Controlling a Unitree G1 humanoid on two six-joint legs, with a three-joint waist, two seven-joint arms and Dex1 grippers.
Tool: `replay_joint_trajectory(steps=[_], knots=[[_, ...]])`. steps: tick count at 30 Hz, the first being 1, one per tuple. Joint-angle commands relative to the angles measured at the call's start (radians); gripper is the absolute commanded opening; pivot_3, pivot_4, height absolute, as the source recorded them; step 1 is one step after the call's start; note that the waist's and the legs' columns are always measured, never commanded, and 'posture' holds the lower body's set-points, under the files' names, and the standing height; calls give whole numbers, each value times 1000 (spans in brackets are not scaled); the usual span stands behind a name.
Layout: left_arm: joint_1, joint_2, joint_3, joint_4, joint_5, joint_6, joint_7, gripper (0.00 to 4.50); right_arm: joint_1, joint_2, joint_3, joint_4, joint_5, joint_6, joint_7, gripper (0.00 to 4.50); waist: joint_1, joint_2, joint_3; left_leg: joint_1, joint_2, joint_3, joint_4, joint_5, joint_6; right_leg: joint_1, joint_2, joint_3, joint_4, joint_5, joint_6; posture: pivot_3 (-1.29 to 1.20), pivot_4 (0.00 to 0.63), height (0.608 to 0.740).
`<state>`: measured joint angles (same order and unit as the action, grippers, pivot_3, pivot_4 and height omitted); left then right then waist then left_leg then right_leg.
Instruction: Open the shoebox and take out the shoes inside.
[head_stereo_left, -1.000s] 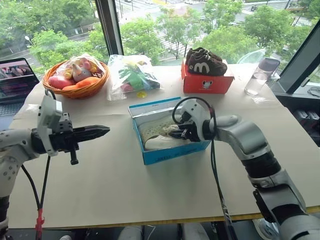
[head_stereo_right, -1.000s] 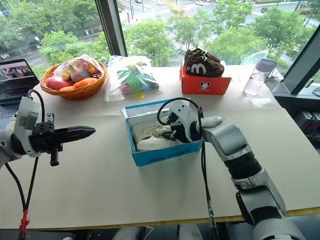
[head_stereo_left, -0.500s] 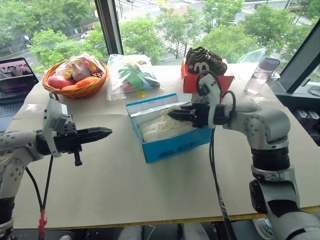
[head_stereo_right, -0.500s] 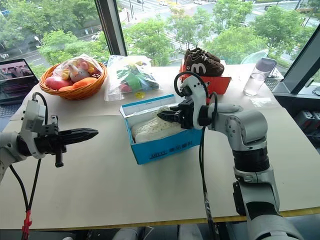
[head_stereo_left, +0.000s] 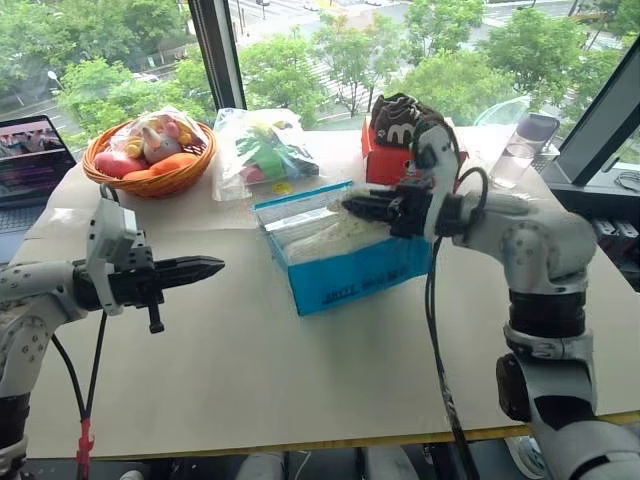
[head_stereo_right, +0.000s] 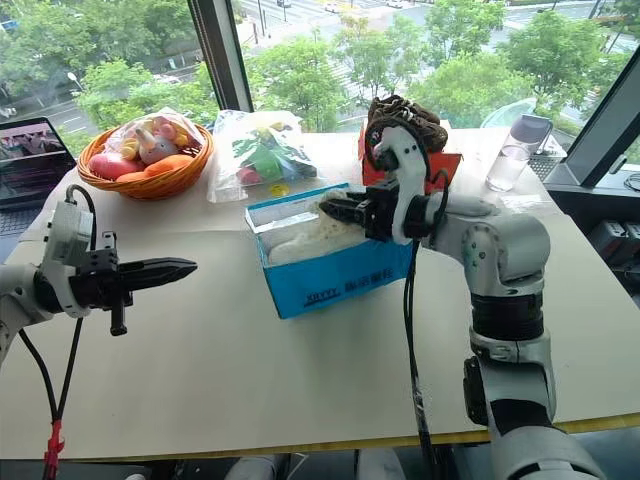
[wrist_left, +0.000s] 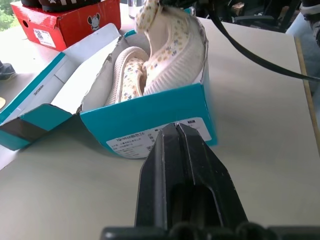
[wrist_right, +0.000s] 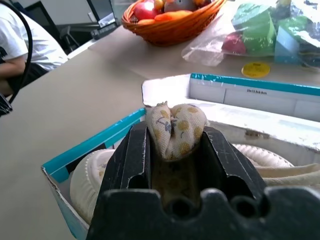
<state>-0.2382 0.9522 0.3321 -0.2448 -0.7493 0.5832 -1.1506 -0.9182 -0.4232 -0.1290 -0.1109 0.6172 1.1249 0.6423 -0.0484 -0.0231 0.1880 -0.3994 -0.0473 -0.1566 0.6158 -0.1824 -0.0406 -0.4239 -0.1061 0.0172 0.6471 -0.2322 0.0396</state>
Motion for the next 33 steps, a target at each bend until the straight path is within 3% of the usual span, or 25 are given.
replay_joint_trajectory(steps=[1,17,26,33], knots=[[-15,11,12,-15,-1,-19,-14,0,-39,-5,-49,-68,45,-12,-26,1415,0,0,0,0,0,0,0,0,0,0,0,0,0,0,0,0,150,740],[-19,12,-2,-15,4,-18,-32,0,-8,-9,-149,-87,116,-12,-151,1415,1,0,0,0,0,0,0,0,0,0,0,0,0,1,-1,0,150,740],[-20,2,7,-27,-3,-16,-20,0,110,-201,-214,18,-71,-178,-233,1415,6,0,0,0,0,0,0,0,0,1,0,0,0,0,0,0,150,740],[-16,-7,1,-31,-9,-13,-14,0,284,-255,-247,58,-247,-338,-363,1415,-1,0,0,0,0,1,0,0,0,1,0,1,1,0,0,0,150,740]])
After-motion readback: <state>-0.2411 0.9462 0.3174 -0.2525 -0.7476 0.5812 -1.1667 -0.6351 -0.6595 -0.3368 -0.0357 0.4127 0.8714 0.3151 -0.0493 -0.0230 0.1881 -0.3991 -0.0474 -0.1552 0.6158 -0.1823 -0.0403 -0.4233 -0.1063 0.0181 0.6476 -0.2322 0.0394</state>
